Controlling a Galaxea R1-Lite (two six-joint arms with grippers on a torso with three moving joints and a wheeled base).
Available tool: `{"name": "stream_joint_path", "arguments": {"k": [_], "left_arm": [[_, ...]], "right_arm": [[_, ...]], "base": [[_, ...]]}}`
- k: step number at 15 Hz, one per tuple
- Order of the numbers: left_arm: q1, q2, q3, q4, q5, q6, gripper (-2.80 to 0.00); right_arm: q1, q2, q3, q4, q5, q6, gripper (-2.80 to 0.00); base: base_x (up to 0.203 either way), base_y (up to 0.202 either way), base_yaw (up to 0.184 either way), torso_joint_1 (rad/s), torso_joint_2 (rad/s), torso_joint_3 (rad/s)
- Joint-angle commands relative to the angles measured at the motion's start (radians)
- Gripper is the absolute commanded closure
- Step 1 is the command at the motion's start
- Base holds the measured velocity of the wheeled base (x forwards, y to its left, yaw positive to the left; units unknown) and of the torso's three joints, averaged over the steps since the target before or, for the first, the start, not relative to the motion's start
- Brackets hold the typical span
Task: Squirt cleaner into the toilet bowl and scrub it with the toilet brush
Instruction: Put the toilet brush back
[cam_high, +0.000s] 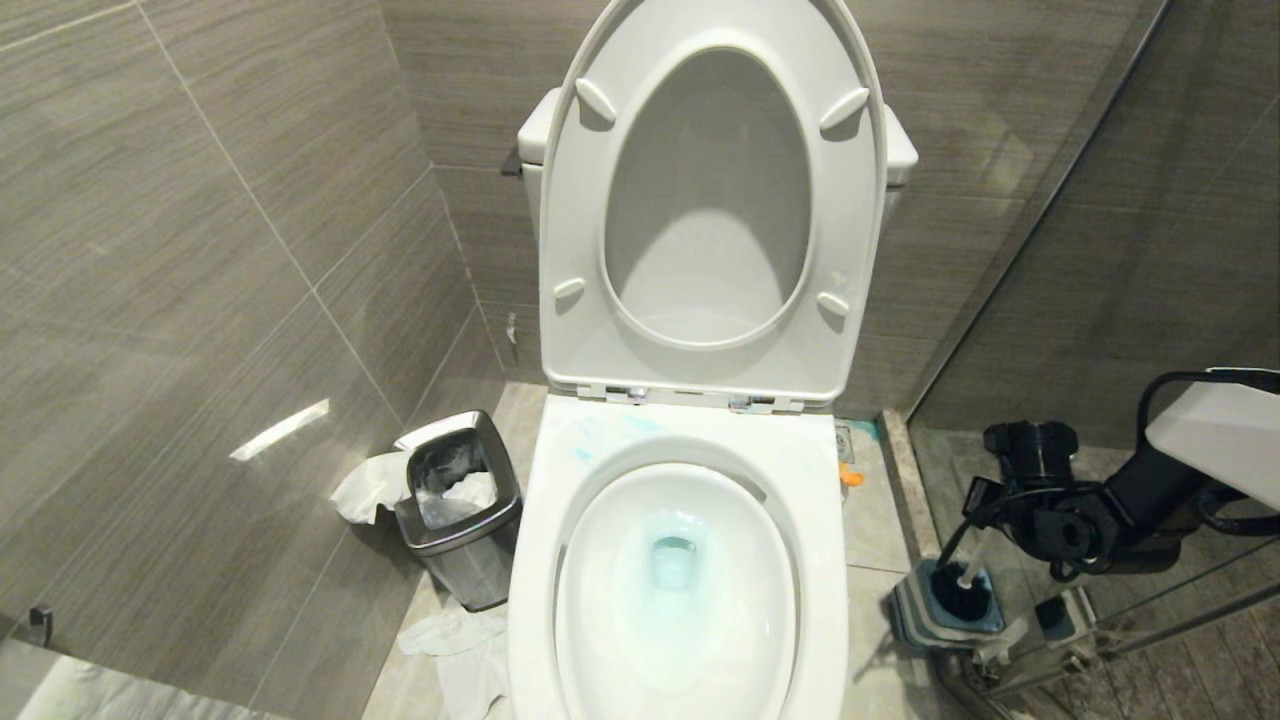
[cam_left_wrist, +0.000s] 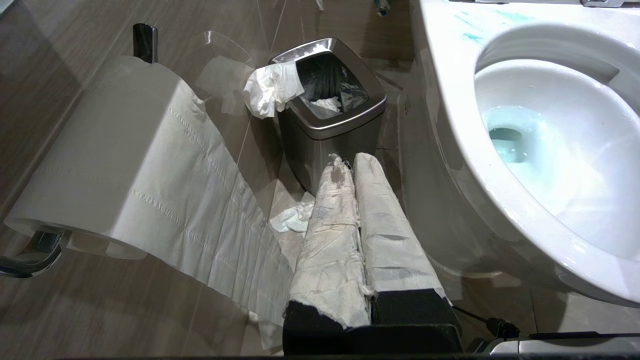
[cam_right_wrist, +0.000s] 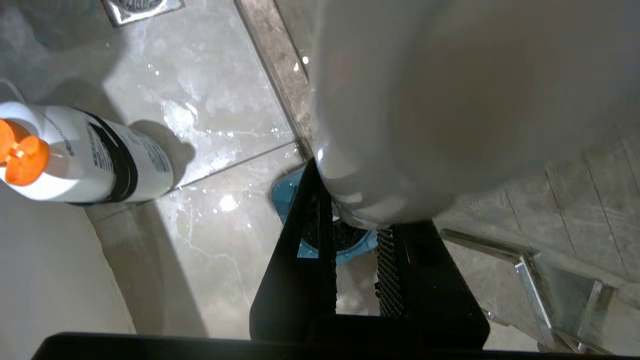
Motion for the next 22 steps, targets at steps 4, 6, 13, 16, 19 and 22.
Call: {"name": "stream_joint_path", "arguments": {"k": [4, 6, 13, 16, 19, 22], "left_arm": [[0.001, 0.002, 0.000, 0.001, 0.000, 0.000, 0.00], [0.001, 0.002, 0.000, 0.001, 0.000, 0.000, 0.00], [0.001, 0.002, 0.000, 0.001, 0.000, 0.000, 0.00], [0.001, 0.002, 0.000, 0.001, 0.000, 0.000, 0.00], [0.001, 0.002, 0.000, -0.001, 0.000, 0.000, 0.00], [0.001, 0.002, 0.000, 0.001, 0.000, 0.000, 0.00]], "right_arm": [[0.000, 0.012, 0.011, -0.013, -0.003, -0.006, -2.80], [0.000, 0.007, 0.017, -0.013, -0.005, -0.026, -2.80], [0.000, -0.061, 0.091, -0.015, -0.001, -0.054, -2.80], [0.003, -0.133, 0.159, -0.015, 0.031, -0.055, -2.80], [0.016, -0.246, 0.302, -0.014, 0.090, -0.054, -2.80], [0.038, -0.387, 0.429, -0.015, 0.105, -0.050, -2.80]], "base": [[0.000, 0.000, 0.000, 0.000, 0.00, 0.000], [0.000, 0.000, 0.000, 0.000, 0.00, 0.000], [0.000, 0.000, 0.000, 0.000, 0.00, 0.000], [0.000, 0.000, 0.000, 0.000, 0.00, 0.000], [0.000, 0.000, 0.000, 0.000, 0.00, 0.000], [0.000, 0.000, 0.000, 0.000, 0.00, 0.000]]}}
